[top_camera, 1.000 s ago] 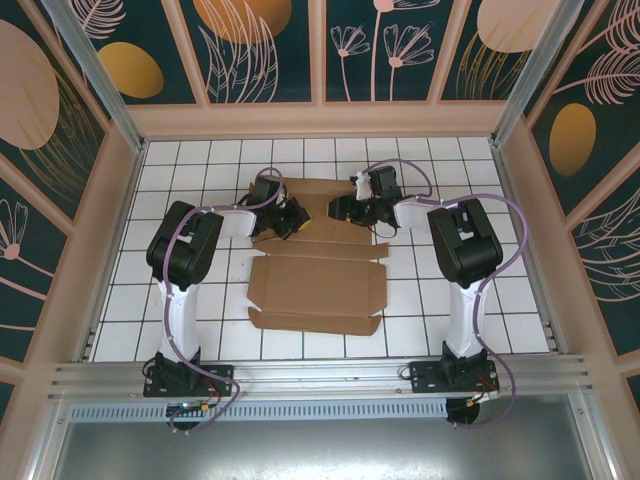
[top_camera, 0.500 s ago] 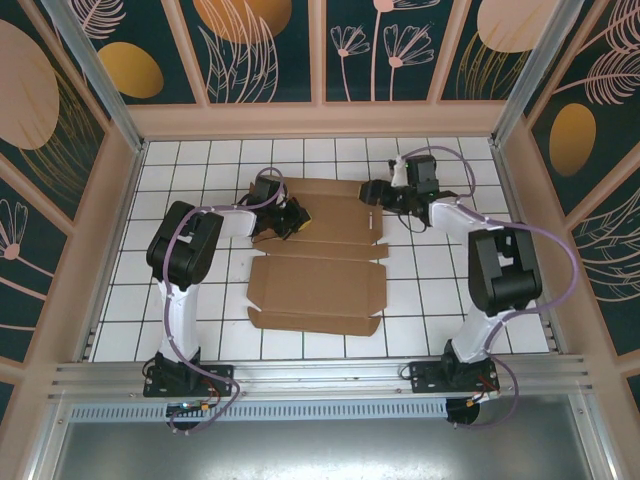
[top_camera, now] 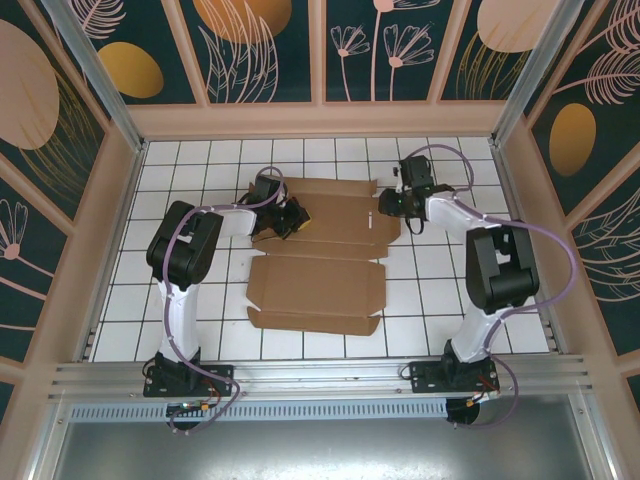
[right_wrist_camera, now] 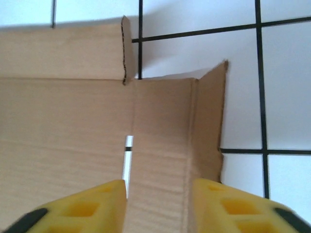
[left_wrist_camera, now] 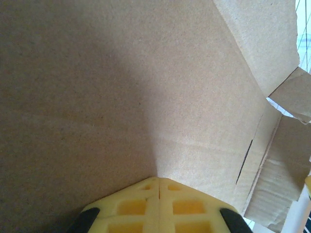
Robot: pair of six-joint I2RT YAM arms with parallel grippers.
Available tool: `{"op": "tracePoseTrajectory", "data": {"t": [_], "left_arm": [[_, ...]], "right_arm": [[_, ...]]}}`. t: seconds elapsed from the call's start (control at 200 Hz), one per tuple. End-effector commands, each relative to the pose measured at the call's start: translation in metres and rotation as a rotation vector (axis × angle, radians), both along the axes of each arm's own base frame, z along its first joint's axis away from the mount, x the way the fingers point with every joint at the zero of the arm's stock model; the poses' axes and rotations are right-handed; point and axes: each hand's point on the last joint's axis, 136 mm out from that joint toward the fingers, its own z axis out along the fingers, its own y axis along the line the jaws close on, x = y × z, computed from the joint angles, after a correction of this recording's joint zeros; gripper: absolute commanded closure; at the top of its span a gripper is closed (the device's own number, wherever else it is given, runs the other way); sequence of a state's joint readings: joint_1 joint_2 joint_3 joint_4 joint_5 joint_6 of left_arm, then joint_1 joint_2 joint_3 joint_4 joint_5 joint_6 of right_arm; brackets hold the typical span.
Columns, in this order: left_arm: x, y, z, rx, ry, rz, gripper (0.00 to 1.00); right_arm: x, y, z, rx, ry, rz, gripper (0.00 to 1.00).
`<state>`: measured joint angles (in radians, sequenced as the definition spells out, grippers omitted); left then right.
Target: Fold the paper box
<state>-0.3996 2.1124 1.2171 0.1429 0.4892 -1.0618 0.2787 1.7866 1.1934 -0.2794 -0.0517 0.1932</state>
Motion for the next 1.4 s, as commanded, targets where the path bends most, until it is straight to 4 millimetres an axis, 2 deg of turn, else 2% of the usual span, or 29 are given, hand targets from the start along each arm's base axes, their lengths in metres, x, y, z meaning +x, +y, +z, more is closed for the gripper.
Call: {"op": "tracePoseTrajectory", "data": {"t": [0.0, 0.055, 0.175, 0.3, 0.38, 0.46, 0.53, 0.631, 0.746, 0.886, 1.011, 1.071, 1.146, 1.236, 1.316, 1.396], "left_arm": [[-0.009, 0.019, -0.035, 0.099, 0.079, 0.024, 1.0], [-0.009, 0.019, -0.035, 0.099, 0.079, 0.024, 1.0], [-0.009, 0.02, -0.036, 0.102, 0.079, 0.025, 1.0], [-0.009, 0.019, -0.037, 0.101, 0.082, 0.025, 1.0], [-0.009, 0.02, -0.036, 0.103, 0.079, 0.023, 1.0], [-0.009, 0.02, -0.035, 0.108, 0.077, 0.024, 1.0], [-0.009, 0.021, -0.035, 0.11, 0.078, 0.026, 1.0], [-0.009, 0.021, -0.036, 0.11, 0.078, 0.026, 1.0], [-0.009, 0.021, -0.036, 0.106, 0.078, 0.028, 1.0], [-0.009, 0.021, -0.036, 0.107, 0.08, 0.029, 1.0], [-0.009, 0.021, -0.035, 0.106, 0.078, 0.029, 1.0], [-0.01, 0.021, -0.036, 0.105, 0.08, 0.027, 1.0], [-0.01, 0.021, -0.037, 0.104, 0.08, 0.028, 1.0], [-0.01, 0.021, -0.038, 0.103, 0.081, 0.029, 1.0], [-0.011, 0.021, -0.04, 0.106, 0.087, 0.027, 1.0], [-0.012, 0.022, -0.042, 0.106, 0.09, 0.029, 1.0]], "right_arm": [[0.001, -0.016, -0.017, -0.197, 0.038, -0.03, 0.74], [0.003, -0.016, -0.022, -0.234, 0.041, -0.032, 0.81], [0.005, -0.009, -0.035, -0.276, 0.059, -0.017, 0.89], [0.006, 0.003, -0.044, -0.403, 0.052, 0.014, 0.89], [0.007, 0.005, -0.04, -0.463, 0.024, 0.013, 0.89], [0.007, 0.004, -0.022, -0.408, -0.032, -0.019, 0.85], [0.006, -0.001, -0.002, -0.292, -0.082, -0.053, 0.76], [0.002, -0.011, 0.014, -0.148, -0.116, -0.081, 0.67], [-0.004, -0.023, 0.014, -0.115, -0.122, -0.087, 0.54], [-0.007, -0.044, 0.002, -0.102, -0.085, -0.154, 0.51], [-0.009, -0.04, -0.013, -0.02, -0.036, -0.137, 0.5], [-0.01, -0.032, -0.023, 0.004, 0.006, -0.104, 0.52], [-0.009, -0.027, -0.032, -0.012, 0.03, -0.089, 0.64], [-0.008, -0.023, -0.036, -0.129, 0.02, -0.077, 0.79], [-0.006, -0.016, -0.04, -0.224, 0.025, -0.046, 0.86], [-0.003, -0.014, -0.044, -0.352, 0.029, -0.035, 0.88]]}}
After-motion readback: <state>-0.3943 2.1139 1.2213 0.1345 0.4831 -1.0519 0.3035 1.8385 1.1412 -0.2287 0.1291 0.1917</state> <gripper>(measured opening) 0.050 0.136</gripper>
